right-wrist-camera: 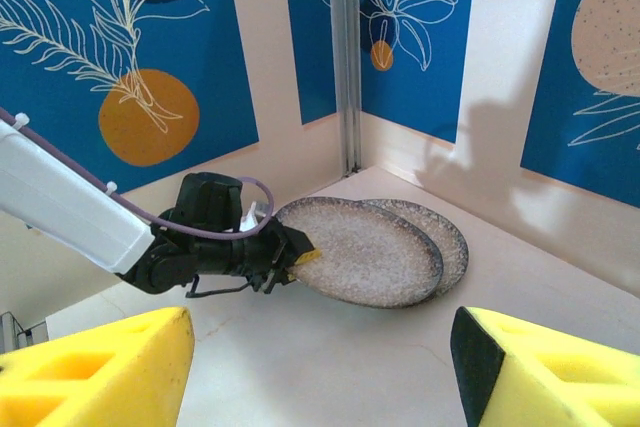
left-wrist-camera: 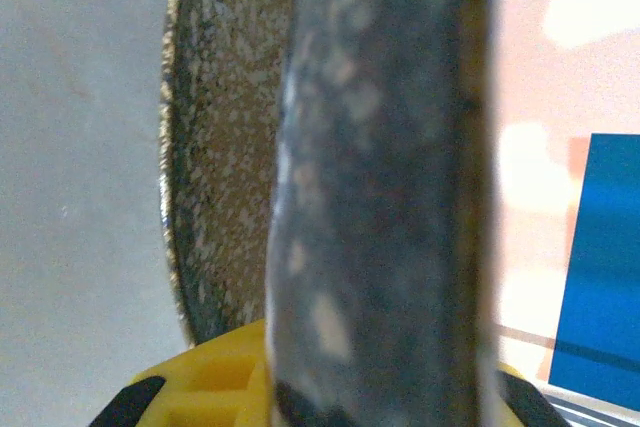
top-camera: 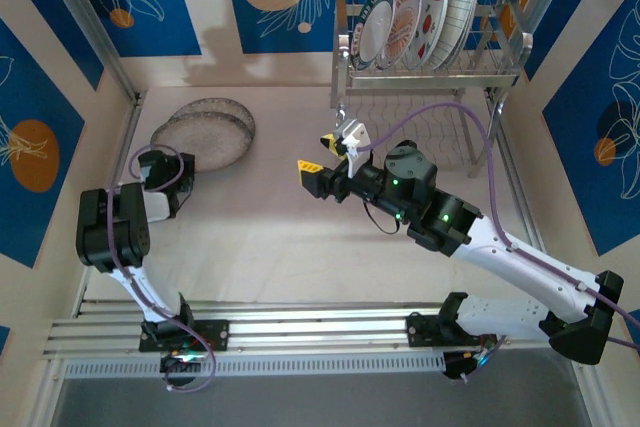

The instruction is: Unload the plates from the dish rack

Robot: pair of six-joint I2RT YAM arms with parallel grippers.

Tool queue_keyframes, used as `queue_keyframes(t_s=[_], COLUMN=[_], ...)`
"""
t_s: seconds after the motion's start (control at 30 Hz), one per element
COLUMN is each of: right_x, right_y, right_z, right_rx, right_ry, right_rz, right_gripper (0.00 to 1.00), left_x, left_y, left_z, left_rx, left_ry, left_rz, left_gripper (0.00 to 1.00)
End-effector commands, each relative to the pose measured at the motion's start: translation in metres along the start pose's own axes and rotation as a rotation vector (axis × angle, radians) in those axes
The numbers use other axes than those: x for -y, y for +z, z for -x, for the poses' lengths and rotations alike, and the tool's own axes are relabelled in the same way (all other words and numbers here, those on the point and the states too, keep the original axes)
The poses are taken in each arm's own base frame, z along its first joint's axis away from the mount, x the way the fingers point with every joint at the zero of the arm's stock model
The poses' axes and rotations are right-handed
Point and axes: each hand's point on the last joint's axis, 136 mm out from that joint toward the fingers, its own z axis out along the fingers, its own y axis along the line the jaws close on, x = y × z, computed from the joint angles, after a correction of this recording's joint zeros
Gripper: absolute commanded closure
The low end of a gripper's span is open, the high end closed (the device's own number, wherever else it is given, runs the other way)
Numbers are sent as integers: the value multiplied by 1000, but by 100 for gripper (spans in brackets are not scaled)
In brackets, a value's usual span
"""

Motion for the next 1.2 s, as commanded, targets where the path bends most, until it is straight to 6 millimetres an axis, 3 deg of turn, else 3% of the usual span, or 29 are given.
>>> queue_keyframes(t_s=[0.0, 0.13, 0.33, 0.77, 0.9, 1.17], right_x=[4, 5, 7, 10, 10, 12], right_y=[-3, -3, -1, 0, -1, -3], right_z=[16, 16, 15, 13, 14, 12], right_rx=[31, 28, 14, 8, 7, 3], right_ry=[7, 6, 9, 24, 26, 34], right_rz=[-21, -26, -42, -55, -58, -65], right_gripper=[30, 30, 30, 29, 29, 29], left_x=[77, 71, 64, 50, 46, 39], left_y=[-3, 2, 4, 11, 14, 23], left_z=[23, 22, 18, 12, 9, 6], left_rx=[49, 42, 15, -52, -78, -126], left_ry=[70, 57, 48, 5, -3, -23], left_rz=[-248, -229, -185, -71, -20, 42], left_gripper=[100, 95, 75, 56, 45, 43])
